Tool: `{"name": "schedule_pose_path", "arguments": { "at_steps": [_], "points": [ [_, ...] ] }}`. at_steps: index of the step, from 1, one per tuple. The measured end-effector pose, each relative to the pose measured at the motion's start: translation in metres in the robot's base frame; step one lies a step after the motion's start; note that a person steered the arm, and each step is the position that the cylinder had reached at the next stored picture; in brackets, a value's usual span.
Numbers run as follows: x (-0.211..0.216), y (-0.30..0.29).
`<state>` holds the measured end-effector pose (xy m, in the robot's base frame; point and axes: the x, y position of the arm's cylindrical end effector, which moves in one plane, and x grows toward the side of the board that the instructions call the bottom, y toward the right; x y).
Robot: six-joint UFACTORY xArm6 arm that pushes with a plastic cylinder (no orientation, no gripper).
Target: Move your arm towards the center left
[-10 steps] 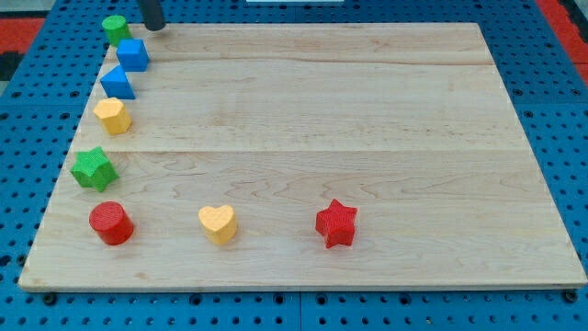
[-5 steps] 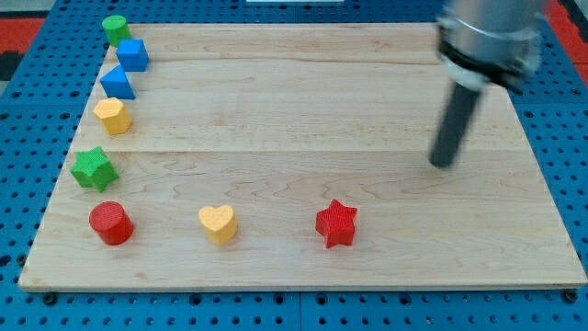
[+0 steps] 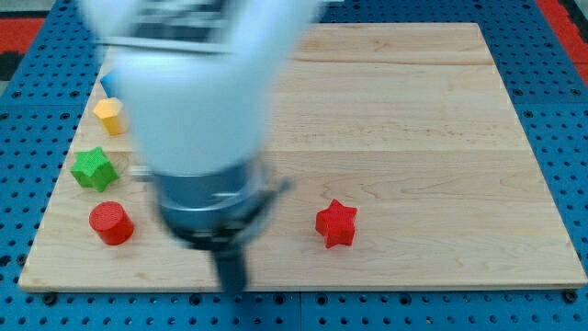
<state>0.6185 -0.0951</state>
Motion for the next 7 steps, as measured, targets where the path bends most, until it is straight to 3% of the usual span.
{"name": "schedule_pose_path", "arguments": {
  "at_steps": [1,2,3,4,5,7],
  "points": [
    [0.000,-0.083],
    [-0.001,-0.203],
    [-0.004,-0.209],
    [-0.059,-0.210],
    [-0.176,-0.200],
    [-0.330,-0.200]
  ]
}}
